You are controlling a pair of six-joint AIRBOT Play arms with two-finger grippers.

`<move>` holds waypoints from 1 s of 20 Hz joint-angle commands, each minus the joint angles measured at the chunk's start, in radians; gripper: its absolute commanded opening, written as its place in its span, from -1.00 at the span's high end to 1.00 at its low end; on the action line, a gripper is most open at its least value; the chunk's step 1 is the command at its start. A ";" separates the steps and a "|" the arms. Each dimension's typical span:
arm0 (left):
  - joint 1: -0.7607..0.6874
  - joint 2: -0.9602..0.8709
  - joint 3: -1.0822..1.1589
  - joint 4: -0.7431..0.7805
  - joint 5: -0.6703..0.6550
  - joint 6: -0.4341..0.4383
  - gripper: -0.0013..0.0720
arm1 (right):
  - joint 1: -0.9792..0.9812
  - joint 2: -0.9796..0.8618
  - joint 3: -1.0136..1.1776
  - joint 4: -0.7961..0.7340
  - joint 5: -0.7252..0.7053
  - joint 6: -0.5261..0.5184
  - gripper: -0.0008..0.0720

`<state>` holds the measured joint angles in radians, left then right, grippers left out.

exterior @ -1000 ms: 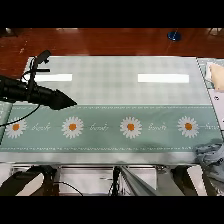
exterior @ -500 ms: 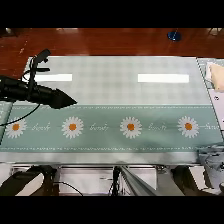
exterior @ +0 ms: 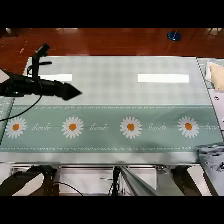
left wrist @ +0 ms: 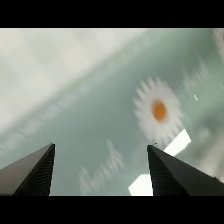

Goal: Fold the shirts.

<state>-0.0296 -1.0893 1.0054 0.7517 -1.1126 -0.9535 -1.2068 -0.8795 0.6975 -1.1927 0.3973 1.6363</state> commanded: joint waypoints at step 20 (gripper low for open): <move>-0.181 -0.150 0.044 0.819 0.256 -0.597 -0.69 | 1.221 -0.333 0.367 -0.234 0.675 -0.312 -0.16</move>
<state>-0.1978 -1.2297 1.0489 1.5112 -0.9115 -1.4895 0.0387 -1.2427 1.0637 -1.5124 1.1072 1.4097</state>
